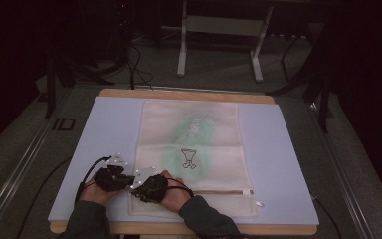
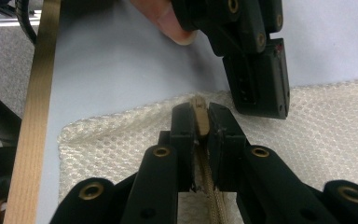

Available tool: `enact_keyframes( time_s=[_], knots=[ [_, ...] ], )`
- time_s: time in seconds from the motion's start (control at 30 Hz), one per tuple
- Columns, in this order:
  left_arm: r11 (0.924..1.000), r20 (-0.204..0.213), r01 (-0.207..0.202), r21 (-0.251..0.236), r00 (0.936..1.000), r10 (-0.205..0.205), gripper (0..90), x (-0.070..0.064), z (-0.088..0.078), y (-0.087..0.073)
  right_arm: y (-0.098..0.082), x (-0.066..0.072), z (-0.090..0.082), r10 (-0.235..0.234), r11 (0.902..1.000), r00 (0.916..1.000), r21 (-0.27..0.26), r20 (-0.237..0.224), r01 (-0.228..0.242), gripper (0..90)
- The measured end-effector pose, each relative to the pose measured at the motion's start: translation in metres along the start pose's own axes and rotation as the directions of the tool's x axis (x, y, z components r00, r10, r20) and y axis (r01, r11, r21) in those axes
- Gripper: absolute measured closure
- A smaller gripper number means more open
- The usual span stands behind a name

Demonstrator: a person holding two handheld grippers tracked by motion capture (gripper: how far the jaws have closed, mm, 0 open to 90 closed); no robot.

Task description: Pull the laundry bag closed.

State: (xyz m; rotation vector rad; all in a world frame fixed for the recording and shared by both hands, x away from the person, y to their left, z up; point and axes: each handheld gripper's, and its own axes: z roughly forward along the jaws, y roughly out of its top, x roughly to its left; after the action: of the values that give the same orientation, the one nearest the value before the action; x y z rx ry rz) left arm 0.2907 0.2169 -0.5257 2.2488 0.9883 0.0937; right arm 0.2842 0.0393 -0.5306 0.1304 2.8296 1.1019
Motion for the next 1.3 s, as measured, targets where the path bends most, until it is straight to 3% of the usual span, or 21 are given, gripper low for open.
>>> enact_keyframes(
  time_s=[0.7, 1.3],
  knots=[
    [0.9974, 0.000, 0.071, 0.011, 0.9975, -0.071, 89.7, -0.0046, -0.0041, -0.0071, -0.0030, 0.0003, 0.0001, 0.025, 0.9996, 0.9997, -0.014, 0.006, -0.025, 82.1],
    [0.9975, 0.007, 0.067, 0.024, 0.9977, -0.067, 89.9, -0.0036, -0.0039, -0.0056, -0.0026, -0.0018, -0.0052, -0.012, 0.9997, 0.9999, 0.023, 0.001, 0.012, 82.4]
  ],
)
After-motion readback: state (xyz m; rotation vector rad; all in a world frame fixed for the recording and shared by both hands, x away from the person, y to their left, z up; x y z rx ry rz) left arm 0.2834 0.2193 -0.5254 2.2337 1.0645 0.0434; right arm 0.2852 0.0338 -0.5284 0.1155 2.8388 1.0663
